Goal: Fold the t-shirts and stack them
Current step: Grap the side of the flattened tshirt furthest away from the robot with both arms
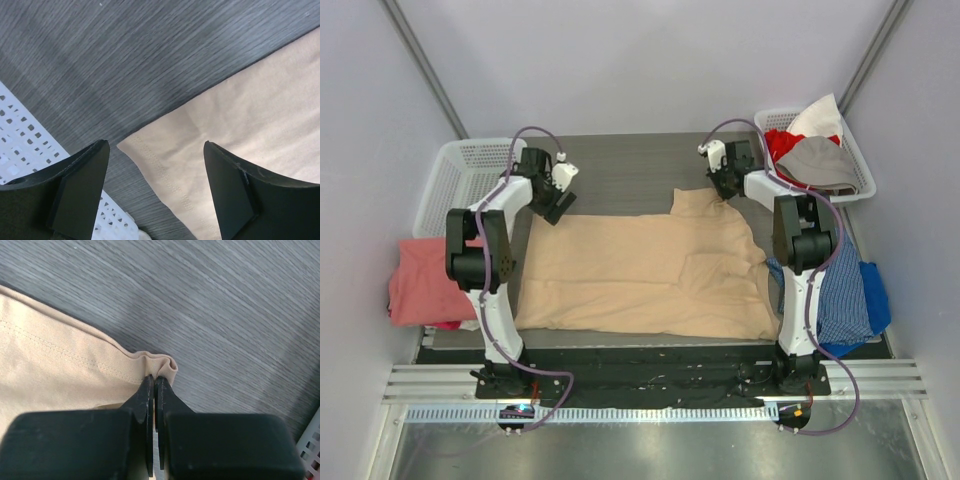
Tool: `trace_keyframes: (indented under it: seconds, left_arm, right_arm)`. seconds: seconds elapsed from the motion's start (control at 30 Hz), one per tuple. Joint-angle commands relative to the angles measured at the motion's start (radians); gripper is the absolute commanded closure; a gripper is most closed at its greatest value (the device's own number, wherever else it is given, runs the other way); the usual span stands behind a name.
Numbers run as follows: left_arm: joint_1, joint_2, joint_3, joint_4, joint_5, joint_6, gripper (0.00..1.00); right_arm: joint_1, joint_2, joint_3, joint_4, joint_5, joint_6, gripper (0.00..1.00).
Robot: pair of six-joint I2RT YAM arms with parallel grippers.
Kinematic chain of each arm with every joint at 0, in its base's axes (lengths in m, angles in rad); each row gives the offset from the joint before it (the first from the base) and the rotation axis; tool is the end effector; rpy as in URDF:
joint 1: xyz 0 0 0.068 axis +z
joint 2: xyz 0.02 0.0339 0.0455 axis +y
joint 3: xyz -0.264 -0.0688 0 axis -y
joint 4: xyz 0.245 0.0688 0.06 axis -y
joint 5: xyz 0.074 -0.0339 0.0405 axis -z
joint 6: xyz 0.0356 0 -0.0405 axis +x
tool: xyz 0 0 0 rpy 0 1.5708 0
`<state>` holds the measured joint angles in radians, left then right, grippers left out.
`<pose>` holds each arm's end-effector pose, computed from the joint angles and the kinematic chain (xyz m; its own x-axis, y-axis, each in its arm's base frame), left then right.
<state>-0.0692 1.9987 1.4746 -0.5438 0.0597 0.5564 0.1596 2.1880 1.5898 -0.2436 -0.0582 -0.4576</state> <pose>0.4233 -0.0315 0.1871 -0.6906 0.5763 -0.4369 0.5446 0.8119 0.2101 0.4755 0.0786 0.1587 -0.5736 -0.5391 -0.6168 -0.5020 0.8263 -0.2554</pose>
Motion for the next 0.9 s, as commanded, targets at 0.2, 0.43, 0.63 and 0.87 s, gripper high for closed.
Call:
trace_keyframes:
  seconds: [0.2,0.43,0.63,0.87]
  left_arm:
    - [0.031,0.080,0.113,-0.165,0.000,-0.009,0.20]
    - [0.032,0.103,0.161,-0.208,-0.011,-0.009,0.20]
    - [0.031,0.149,0.196,-0.216,-0.012,-0.003,0.21]
    - [0.029,0.176,0.249,-0.180,0.037,-0.026,0.21]
  right_arm:
    - [-0.032,-0.030,-0.096,-0.045,0.098,-0.042,0.99]
    - [-0.055,-0.036,-0.105,-0.025,0.141,-0.059,0.99]
    - [-0.060,-0.048,-0.113,-0.025,0.132,-0.062,0.99]
    - [-0.061,-0.057,-0.128,-0.028,0.116,-0.061,0.99]
